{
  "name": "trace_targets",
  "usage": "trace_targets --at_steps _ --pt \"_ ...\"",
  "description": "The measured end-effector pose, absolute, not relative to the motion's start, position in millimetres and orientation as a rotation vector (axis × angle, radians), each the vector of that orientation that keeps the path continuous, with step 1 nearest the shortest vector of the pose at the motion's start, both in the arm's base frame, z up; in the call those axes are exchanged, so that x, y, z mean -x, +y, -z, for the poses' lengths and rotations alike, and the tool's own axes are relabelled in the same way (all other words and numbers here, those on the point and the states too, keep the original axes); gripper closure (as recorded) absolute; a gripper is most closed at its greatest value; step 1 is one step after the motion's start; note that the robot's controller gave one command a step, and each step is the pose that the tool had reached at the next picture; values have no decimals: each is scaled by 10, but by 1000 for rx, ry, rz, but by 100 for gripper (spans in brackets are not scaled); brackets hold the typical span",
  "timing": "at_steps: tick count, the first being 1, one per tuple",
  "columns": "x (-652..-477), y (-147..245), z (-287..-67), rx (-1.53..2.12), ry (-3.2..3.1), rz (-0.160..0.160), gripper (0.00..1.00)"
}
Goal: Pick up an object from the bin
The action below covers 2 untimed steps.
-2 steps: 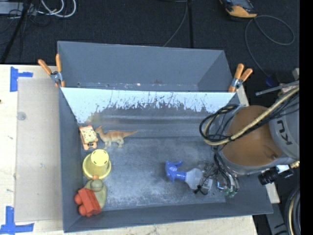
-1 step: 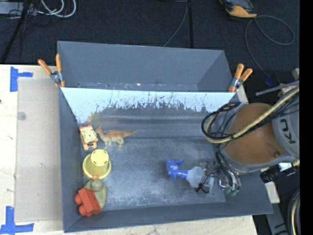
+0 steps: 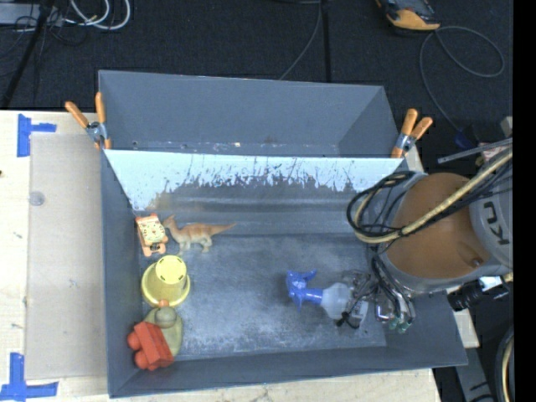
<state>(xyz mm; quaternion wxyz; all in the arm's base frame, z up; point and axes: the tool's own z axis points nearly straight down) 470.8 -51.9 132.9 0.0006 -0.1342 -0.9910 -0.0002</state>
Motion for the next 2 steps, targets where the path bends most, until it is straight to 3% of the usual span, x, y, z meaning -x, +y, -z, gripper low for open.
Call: trace_targets --at_steps 2 --pt "-4694 -519 -1515 421 -3107 1 100"
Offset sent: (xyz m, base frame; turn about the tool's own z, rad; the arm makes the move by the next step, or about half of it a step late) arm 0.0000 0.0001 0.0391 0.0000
